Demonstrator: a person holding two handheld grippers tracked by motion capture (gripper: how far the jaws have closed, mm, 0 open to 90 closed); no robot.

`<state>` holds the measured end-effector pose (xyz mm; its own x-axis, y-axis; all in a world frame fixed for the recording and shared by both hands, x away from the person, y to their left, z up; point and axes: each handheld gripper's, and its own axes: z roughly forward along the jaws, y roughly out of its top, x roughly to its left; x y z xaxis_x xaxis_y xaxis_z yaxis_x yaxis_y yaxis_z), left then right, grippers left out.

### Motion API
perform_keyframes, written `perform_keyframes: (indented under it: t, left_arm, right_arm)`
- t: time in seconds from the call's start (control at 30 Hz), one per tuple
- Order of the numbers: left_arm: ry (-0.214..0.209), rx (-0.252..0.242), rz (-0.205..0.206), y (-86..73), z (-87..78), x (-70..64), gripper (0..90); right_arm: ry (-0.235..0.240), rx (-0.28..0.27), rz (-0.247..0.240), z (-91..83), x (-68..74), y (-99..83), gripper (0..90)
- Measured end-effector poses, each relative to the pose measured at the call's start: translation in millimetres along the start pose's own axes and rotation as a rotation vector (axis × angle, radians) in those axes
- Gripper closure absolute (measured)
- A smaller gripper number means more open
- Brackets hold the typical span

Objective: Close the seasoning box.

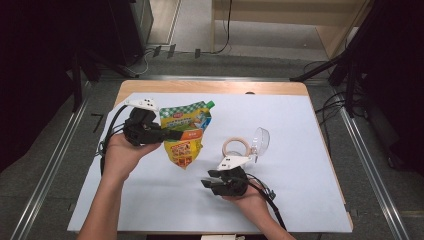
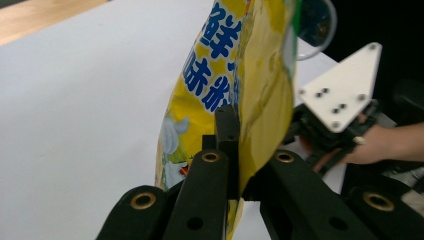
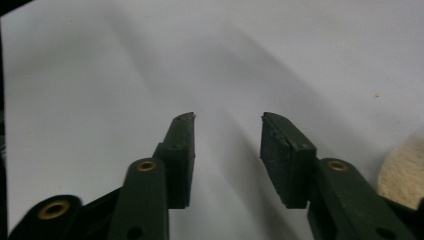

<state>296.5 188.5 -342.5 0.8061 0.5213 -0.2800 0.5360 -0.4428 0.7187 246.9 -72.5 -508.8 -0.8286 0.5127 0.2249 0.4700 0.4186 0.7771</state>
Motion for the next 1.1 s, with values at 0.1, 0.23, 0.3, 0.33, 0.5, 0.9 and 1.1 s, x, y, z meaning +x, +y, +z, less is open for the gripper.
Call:
perform_keyframes:
  t: [0.1, 0.23, 0.3, 0.33, 0.5, 0.9, 1.1]
  left_arm:
    - [-0.026, 0.014, 0.018, 2.1, 1.5, -8.4, 90.0]
    - [-0.028, 0.032, 0.051, 4.0, 1.4, -17.8, 90.0]
    - [-0.036, 0.039, 0.061, 5.0, 1.9, -22.5, 90.0]
    - [-0.041, 0.042, 0.067, 5.7, 2.1, -24.7, 90.0]
    - [-0.11, 0.049, 0.082, 9.2, 2.4, -36.4, 90.0]
    - [-0.17, 0.076, 0.019, 9.0, 15.5, -36.8, 90.0]
    - [-0.108, 0.047, -0.008, 11.2, 18.8, -39.4, 86.5]
  right_arm:
    - [-0.035, -0.003, -0.006, 1.2, -0.6, -0.5, 73.5]
    - [-0.064, -0.041, -0.005, -0.9, -3.8, 1.0, 84.8]
    - [-0.079, -0.044, -0.008, -1.5, -4.8, 1.3, 85.4]
    - [-0.079, -0.044, -0.008, -1.5, -4.8, 1.3, 85.4]
    - [-0.1, -0.059, -0.003, -0.8, -6.3, 1.5, 82.0]
    - [-0.112, -0.13, -0.195, -2.3, 14.9, 3.7, 73.8]
    - [-0.038, -0.093, -0.135, 1.9, 25.9, 5.8, 75.1]
